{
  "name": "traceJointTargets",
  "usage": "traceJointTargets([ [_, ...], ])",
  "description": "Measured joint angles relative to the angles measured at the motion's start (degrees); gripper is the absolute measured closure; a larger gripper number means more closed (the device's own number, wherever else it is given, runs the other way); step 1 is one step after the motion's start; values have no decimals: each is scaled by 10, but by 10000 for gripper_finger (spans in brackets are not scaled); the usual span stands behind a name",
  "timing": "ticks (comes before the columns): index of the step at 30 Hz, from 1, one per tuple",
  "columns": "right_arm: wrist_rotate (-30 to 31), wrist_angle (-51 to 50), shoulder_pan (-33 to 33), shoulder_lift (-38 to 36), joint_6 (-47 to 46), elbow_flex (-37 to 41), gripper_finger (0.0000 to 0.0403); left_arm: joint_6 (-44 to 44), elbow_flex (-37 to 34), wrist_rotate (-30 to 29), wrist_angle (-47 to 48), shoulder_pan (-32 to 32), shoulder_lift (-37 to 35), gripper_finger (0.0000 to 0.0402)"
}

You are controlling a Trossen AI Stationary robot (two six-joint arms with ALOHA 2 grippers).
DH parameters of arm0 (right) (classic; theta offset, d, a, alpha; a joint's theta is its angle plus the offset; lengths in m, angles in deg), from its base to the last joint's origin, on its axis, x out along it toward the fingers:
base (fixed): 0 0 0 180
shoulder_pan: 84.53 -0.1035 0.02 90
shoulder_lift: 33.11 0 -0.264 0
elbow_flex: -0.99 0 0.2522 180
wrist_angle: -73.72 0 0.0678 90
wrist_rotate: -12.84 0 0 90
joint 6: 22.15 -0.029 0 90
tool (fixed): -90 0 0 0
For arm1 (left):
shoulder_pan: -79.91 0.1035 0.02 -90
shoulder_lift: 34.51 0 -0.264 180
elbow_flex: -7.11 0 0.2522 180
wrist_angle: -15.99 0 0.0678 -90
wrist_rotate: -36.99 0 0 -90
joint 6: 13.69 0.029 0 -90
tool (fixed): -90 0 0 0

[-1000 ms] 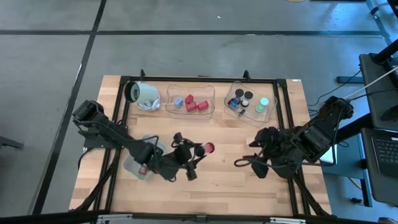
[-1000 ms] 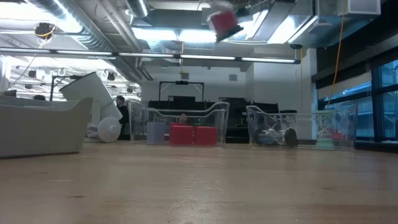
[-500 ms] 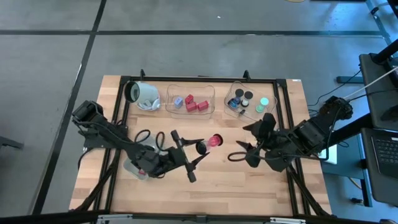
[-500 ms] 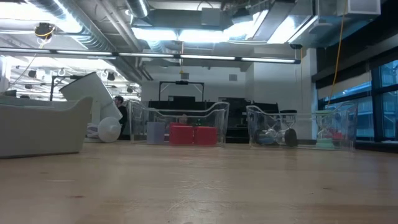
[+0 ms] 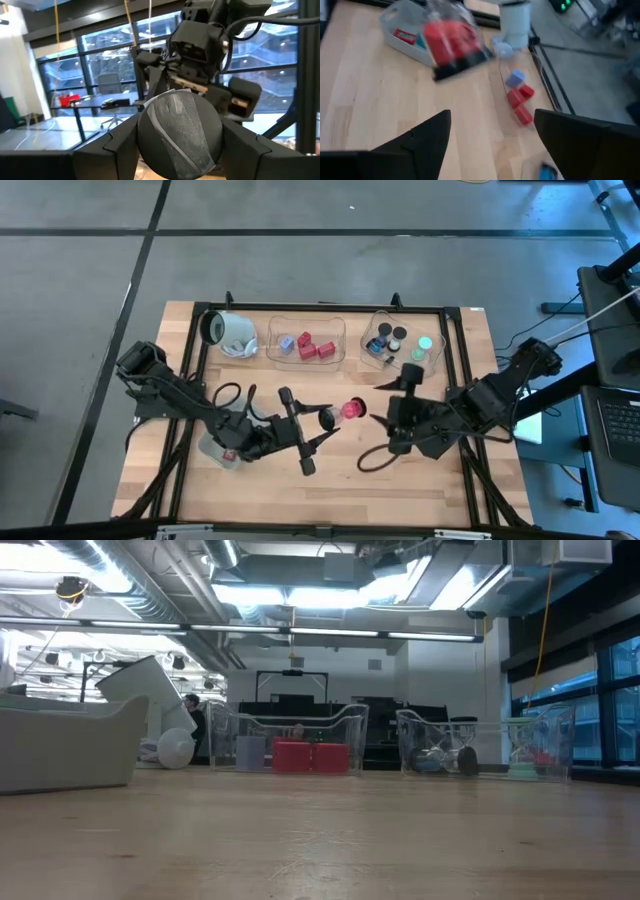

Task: Pick & Place Office items
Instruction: Put the red hourglass into the right transparent bin

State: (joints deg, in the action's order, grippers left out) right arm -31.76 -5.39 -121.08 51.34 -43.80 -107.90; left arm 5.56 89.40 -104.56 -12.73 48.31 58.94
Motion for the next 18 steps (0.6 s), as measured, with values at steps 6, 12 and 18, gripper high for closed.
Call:
traceJointTargets([
  [6, -43, 92, 4, 20, 111, 0, 67, 0, 0, 33, -3, 12, 0, 190],
  [12, -41, 126, 13, 26, 153, 0, 28, -18, 0, 79, -1, 22, 0, 190],
  [18, -38, 133, 24, 26, 163, 0, 30, -22, 0, 82, -2, 26, 0, 189],
])
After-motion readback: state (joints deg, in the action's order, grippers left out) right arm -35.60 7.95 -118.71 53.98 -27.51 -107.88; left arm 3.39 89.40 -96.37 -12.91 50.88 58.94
